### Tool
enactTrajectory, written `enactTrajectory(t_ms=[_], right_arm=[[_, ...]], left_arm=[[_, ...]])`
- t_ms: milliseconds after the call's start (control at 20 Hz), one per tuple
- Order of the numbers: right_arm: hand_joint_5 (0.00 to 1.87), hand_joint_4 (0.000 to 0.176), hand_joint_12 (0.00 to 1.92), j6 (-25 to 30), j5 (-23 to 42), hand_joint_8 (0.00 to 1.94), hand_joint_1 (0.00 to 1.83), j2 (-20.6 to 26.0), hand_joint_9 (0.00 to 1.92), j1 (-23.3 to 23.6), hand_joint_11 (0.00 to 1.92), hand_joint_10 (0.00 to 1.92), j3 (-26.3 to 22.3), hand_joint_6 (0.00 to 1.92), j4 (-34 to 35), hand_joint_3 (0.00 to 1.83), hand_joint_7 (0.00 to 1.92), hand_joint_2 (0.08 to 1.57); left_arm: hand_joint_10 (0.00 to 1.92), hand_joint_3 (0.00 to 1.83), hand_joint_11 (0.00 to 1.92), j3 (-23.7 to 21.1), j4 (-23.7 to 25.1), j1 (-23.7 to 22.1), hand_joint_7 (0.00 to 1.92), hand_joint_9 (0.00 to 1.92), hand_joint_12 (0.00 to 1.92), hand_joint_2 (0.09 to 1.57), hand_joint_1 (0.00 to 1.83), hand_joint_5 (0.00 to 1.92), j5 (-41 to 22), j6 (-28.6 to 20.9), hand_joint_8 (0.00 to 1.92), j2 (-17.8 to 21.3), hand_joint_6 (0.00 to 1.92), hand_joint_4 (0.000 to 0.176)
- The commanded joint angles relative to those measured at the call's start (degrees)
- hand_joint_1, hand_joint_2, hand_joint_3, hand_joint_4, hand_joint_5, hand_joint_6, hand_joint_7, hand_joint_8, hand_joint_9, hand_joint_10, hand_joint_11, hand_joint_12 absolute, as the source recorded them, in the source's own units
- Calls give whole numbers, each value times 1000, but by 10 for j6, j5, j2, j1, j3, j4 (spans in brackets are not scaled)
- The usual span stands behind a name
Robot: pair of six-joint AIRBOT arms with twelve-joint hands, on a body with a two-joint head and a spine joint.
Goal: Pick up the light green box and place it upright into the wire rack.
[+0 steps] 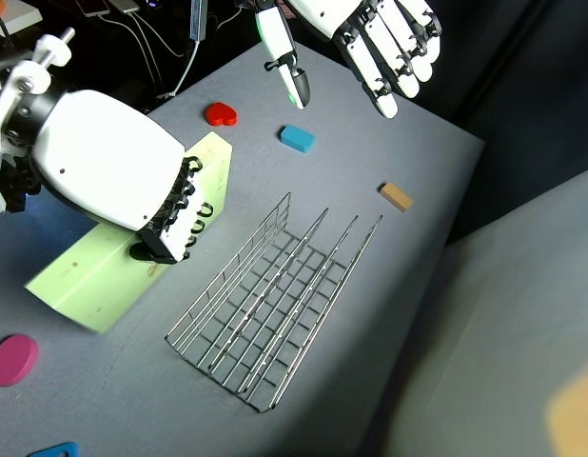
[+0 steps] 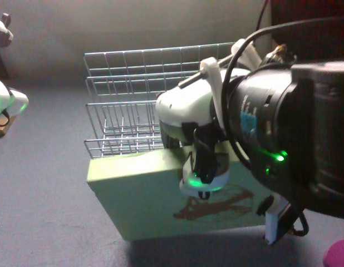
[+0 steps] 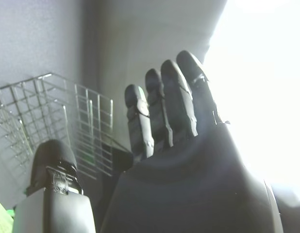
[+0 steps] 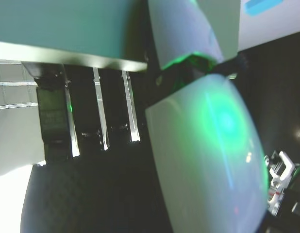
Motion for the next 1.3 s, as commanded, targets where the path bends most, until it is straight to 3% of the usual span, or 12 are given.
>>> enactTrajectory(t_ms=[0,450,550,600,1250], right_arm=[[875,0,1546,-2,15,1248,1360,3,822,14,809,1472,-5,921,-42,0,834,1169],[870,0,1507,-64,26,1265,1358,53,817,120,804,1486,-34,913,-9,0,823,1174],[859,0,1500,-70,30,1270,1358,57,817,137,804,1487,-34,929,-21,1,819,1176],[859,0,1500,-66,37,1270,1358,57,817,143,804,1487,-34,930,-59,0,818,1176],[842,0,1505,-6,81,1281,1356,-13,813,130,803,1499,42,942,-143,0,811,1181]], left_arm=[[1,0,0,0,54,-8,319,272,719,1139,328,382,-2,4,0,3,0,55],[0,0,0,-2,54,-8,312,271,699,1136,333,379,-2,4,0,3,1,54],[0,0,0,-2,54,-8,312,271,699,1137,333,381,-2,4,0,3,2,54],[0,0,0,-1,54,-7,312,271,699,1137,333,381,-3,4,0,3,2,54],[0,0,0,-2,52,-7,315,271,715,1135,333,390,-3,1,1,3,4,54]])
